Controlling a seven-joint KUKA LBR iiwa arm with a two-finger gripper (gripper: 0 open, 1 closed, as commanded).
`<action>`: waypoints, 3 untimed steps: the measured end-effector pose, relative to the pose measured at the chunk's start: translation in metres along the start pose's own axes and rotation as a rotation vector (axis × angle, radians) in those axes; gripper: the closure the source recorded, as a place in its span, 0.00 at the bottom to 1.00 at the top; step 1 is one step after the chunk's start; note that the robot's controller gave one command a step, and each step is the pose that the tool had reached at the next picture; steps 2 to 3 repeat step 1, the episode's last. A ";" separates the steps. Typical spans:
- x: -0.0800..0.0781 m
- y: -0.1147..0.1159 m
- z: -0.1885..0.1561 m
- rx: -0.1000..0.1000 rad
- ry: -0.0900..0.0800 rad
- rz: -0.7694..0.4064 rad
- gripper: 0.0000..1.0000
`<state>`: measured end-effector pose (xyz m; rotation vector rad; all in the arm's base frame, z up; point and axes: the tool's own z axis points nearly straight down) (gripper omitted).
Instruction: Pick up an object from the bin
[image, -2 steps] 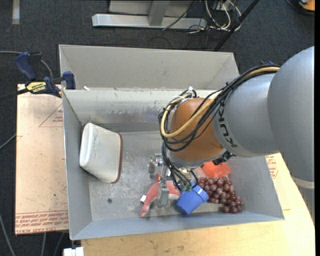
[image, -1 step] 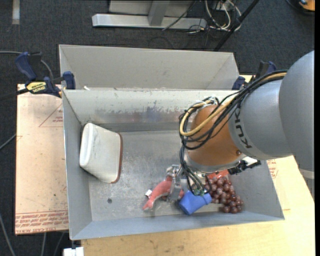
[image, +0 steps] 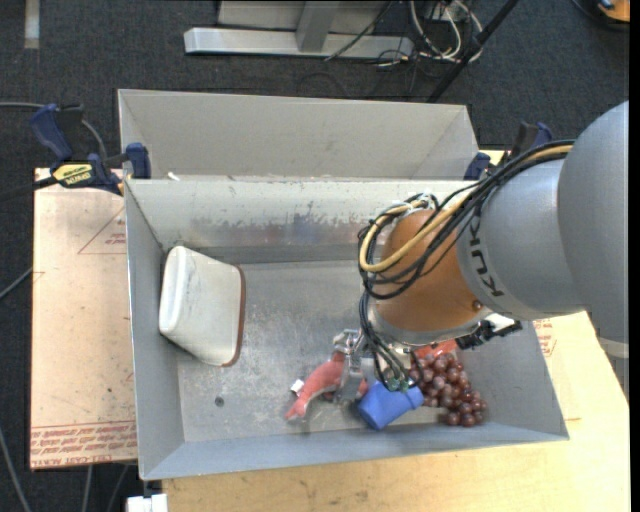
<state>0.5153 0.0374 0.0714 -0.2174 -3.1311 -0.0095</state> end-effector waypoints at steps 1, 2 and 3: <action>-0.021 0.005 -0.105 -0.001 -0.002 -0.038 1.00; -0.021 0.005 -0.105 -0.001 -0.002 -0.038 1.00; -0.021 0.005 -0.105 -0.001 -0.002 -0.038 1.00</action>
Offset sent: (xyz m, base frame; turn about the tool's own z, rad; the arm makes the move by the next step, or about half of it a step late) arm 0.0000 0.0000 0.0000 0.0000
